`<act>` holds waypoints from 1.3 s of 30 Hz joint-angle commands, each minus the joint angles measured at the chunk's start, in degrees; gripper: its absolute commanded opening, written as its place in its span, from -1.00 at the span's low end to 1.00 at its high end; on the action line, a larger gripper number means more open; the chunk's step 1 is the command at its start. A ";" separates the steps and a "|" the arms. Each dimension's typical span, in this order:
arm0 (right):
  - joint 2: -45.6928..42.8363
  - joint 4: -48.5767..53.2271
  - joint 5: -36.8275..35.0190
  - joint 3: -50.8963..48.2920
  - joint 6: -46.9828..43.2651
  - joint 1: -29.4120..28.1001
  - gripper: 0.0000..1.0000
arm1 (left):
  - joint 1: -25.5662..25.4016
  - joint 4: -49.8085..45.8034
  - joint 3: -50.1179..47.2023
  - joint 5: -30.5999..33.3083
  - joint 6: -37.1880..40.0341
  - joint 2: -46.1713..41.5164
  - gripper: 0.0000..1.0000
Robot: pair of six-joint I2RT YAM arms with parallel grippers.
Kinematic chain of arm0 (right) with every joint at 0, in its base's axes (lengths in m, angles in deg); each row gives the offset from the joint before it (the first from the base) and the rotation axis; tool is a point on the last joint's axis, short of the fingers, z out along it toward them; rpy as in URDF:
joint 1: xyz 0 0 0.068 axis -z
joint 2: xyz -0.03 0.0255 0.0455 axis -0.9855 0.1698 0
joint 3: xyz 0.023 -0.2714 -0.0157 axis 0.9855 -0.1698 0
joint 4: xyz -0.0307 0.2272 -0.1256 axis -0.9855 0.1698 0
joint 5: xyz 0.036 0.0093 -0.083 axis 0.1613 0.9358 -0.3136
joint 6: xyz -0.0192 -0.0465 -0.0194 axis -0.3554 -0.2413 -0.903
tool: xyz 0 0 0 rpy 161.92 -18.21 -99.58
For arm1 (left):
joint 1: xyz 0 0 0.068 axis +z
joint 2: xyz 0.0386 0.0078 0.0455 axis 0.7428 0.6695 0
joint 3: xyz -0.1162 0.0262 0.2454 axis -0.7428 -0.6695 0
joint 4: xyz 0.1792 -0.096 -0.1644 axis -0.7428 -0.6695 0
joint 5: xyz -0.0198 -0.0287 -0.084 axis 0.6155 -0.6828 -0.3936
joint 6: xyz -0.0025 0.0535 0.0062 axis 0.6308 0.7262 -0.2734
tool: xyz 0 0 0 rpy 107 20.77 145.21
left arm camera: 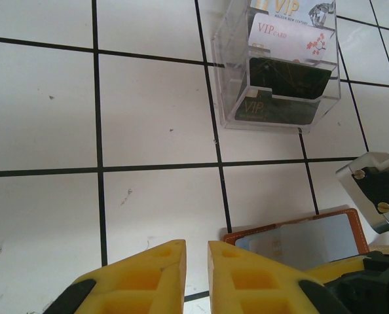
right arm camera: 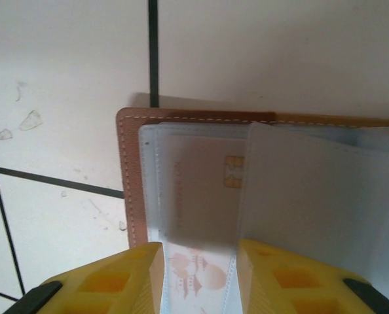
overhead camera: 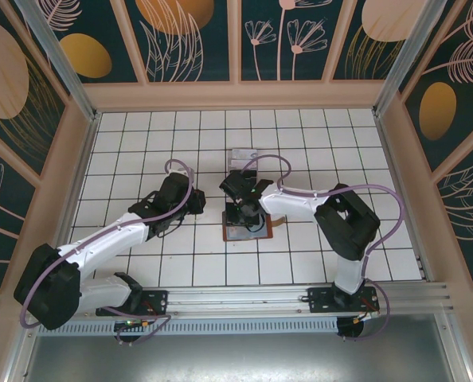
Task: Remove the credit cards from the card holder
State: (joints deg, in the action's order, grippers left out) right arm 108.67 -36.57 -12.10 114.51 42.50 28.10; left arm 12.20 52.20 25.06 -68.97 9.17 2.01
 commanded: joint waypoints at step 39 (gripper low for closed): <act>-1.17 18.07 -21.27 2.49 0.47 -2.59 -0.23 | 0.02 -0.72 6.78 -3.92 0.85 8.30 -0.59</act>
State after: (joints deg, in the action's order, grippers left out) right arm 109.58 -20.43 -30.40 118.16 42.33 25.94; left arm 12.20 52.40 29.82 -72.62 9.56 9.47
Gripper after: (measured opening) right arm 0.386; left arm 0.205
